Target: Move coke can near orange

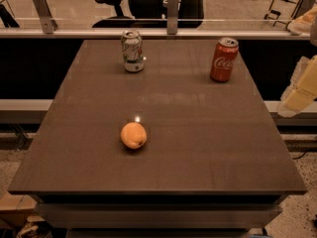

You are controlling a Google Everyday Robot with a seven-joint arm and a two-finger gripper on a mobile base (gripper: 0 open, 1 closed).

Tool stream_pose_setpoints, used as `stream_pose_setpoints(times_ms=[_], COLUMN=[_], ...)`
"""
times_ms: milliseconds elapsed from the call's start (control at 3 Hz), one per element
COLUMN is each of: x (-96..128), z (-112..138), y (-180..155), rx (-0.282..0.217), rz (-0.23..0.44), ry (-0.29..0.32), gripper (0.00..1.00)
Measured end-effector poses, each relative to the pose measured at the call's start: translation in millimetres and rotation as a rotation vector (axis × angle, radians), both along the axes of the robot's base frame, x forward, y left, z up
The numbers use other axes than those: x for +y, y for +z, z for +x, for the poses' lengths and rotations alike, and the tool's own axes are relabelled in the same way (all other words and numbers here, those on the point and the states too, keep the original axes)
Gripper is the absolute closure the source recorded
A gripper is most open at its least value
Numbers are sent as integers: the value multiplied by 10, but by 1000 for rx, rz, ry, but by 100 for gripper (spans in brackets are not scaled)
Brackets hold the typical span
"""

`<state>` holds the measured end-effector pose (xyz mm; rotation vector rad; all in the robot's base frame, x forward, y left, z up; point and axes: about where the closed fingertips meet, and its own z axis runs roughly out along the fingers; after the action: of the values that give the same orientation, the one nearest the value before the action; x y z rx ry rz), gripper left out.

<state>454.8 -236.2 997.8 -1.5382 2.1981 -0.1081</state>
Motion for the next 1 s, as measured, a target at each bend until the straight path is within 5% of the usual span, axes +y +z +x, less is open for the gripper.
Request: stream_pose_setpoints(times_ms=[1000], x=[-298], z=[288], y=[-44], rx=[-120], rz=[187], ry=[-136], gripper=[0])
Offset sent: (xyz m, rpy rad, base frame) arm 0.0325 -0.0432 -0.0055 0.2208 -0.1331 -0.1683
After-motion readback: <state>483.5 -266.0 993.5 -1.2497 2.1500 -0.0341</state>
